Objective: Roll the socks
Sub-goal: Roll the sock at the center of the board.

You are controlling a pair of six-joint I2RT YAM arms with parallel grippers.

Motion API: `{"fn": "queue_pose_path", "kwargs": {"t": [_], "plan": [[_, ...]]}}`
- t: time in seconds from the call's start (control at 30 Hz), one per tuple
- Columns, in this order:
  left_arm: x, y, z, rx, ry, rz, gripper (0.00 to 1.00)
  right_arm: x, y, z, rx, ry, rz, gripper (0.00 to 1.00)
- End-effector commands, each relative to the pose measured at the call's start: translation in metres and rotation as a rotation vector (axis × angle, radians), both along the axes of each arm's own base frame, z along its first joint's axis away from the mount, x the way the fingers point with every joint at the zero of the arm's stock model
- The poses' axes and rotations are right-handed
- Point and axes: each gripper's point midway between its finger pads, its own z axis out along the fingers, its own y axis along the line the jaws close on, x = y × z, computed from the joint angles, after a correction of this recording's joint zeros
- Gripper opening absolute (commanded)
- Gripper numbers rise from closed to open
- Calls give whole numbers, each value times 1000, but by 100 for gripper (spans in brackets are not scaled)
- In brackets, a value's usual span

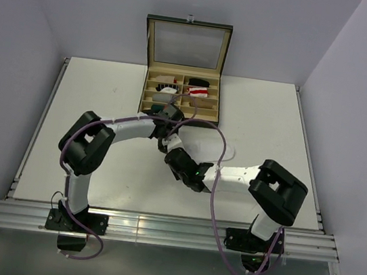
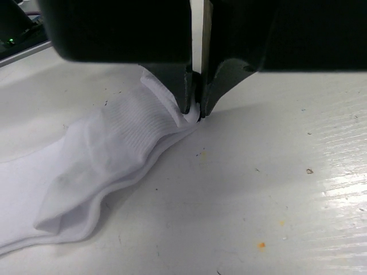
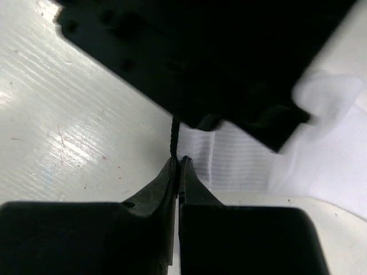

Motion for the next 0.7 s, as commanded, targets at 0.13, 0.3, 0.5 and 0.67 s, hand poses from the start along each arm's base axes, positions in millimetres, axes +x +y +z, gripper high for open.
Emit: {"fn": "queue_pose_path", "kwargs": {"t": [0.13, 0.3, 0.5, 0.67], "plan": [[-1, 12, 8, -50, 0, 75, 25, -5, -18, -4, 254, 266, 9, 0], [4, 9, 19, -100, -35, 122, 43, -15, -11, 7, 507, 493, 94, 0], [8, 14, 35, -151, -85, 202, 58, -4, -19, 10, 767, 680, 21, 0], [9, 12, 48, -215, -118, 226, 58, -9, -31, -7, 894, 836, -61, 0]]}}
